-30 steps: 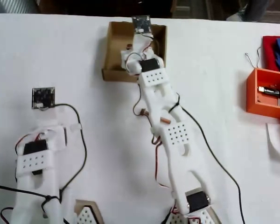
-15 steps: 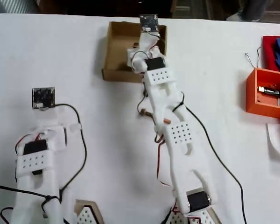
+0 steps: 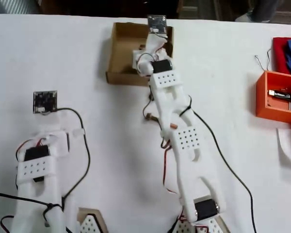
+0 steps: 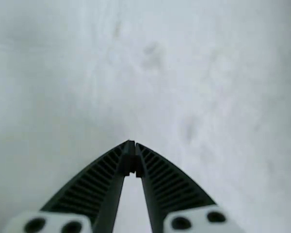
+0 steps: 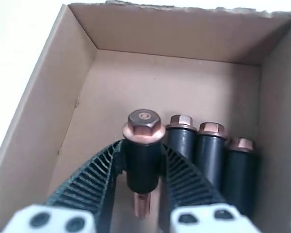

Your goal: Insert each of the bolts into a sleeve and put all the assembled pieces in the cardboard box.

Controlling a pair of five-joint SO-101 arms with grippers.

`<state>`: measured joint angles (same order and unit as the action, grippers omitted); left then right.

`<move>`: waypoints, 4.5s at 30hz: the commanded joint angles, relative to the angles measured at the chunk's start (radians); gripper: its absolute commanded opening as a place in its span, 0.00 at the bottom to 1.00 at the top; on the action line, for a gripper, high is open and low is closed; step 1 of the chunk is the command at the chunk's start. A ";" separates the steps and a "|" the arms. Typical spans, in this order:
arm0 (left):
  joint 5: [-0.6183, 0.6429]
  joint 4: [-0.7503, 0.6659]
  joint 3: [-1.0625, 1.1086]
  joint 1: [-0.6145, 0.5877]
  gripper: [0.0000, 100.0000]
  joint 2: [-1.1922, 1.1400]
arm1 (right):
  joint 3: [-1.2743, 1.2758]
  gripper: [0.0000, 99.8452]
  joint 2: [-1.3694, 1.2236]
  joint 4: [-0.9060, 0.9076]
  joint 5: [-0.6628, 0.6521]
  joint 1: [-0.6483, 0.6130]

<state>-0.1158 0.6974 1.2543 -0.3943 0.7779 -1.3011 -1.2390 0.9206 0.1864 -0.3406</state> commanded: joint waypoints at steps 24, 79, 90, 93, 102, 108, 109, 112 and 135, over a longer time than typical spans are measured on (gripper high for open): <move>-0.006 -0.017 -0.004 -0.003 0.03 0.000 | -0.003 0.14 -0.015 -0.001 -0.008 -0.030; -0.006 -0.054 -0.005 -0.002 0.03 0.000 | 0.018 0.13 0.456 0.849 0.176 -0.015; -0.006 -0.054 -0.004 -0.002 0.03 0.000 | 0.169 0.19 0.351 0.846 0.276 -0.042; -0.006 -0.054 -0.004 -0.002 0.03 0.000 | 0.169 0.24 0.309 0.828 0.276 -0.038; -0.006 -0.057 0.012 -0.002 0.03 0.005 | 0.169 0.22 0.222 0.687 0.278 -0.036; -0.006 -0.089 0.031 -0.002 0.03 0.005 | 0.169 0.21 0.202 0.621 0.371 -0.035; -0.006 -0.089 0.031 -0.002 0.03 0.005 | 0.169 0.21 0.196 0.621 0.379 -0.035; -0.006 -0.089 0.031 -0.002 0.03 0.005 | 0.169 0.21 0.176 0.622 0.384 -0.035; -0.006 -0.084 0.030 -0.002 0.03 0.006 | 0.170 0.02 0.139 0.570 0.374 0.035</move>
<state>-0.1174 0.6237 1.2881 -0.3928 0.7779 -1.1201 -1.1024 1.4975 0.5654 -0.3084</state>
